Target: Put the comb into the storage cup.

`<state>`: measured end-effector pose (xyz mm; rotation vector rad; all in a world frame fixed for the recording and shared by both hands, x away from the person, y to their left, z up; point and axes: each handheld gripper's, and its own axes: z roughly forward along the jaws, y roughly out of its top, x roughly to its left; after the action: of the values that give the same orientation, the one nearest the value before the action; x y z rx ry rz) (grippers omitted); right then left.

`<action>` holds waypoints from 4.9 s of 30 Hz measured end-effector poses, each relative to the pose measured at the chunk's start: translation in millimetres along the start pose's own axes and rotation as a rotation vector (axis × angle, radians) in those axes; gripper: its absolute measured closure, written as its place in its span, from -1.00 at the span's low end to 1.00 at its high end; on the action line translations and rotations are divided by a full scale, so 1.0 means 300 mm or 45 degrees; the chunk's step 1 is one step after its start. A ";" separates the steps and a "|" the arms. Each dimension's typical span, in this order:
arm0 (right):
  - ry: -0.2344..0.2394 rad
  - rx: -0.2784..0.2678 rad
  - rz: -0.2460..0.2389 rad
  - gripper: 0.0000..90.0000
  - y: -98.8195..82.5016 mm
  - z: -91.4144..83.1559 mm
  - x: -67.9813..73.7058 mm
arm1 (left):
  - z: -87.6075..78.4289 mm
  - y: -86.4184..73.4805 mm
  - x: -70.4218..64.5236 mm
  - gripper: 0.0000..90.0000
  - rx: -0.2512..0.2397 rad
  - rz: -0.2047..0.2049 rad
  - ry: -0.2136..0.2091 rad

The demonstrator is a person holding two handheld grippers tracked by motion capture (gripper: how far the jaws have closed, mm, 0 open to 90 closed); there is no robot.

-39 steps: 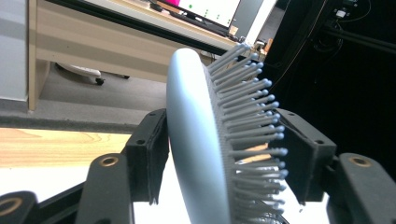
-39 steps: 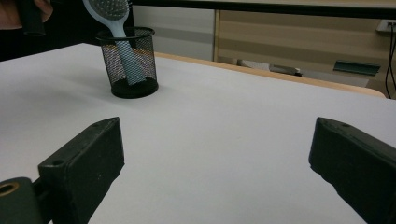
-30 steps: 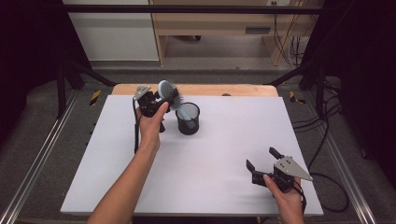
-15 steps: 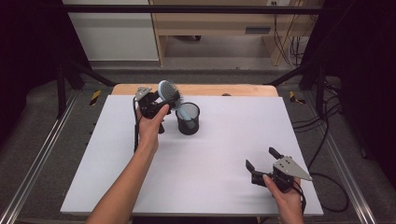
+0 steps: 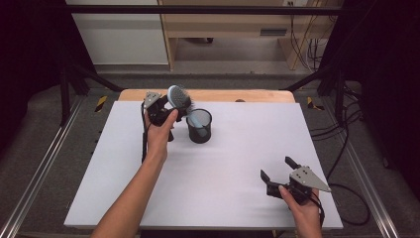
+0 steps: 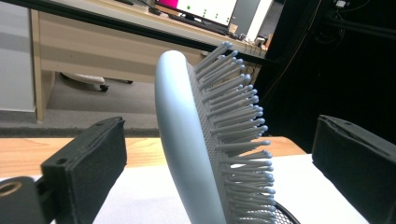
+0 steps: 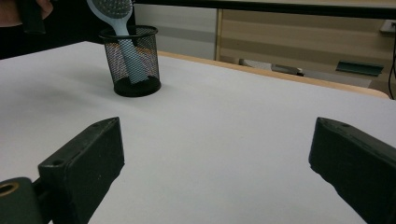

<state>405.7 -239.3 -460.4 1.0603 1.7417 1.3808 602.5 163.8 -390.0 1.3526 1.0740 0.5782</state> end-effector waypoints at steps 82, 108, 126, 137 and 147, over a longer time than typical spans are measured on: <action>0.018 0.022 -0.030 -0.92 -0.001 0.008 0.015 | -0.192 -0.026 0.011 -0.95 0.030 0.202 -0.004; 0.022 0.030 -0.031 -0.94 -0.003 0.010 0.014 | -0.367 0.064 0.065 -0.97 -0.032 0.258 0.015; 0.034 0.027 -0.042 -0.95 -0.004 0.010 0.014 | -0.544 0.138 0.167 -0.97 -0.101 0.275 0.078; 0.036 0.023 -0.038 -0.95 -0.004 0.009 0.013 | -0.623 0.141 0.202 -0.98 -0.107 0.316 0.088; 0.035 0.019 -0.034 -0.95 -0.004 0.007 0.010 | -0.664 0.123 0.217 -0.98 -0.094 0.345 0.082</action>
<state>405.9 -235.7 -462.0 1.0273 1.7826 1.3738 467.6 323.0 -348.6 1.4324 0.9170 0.8574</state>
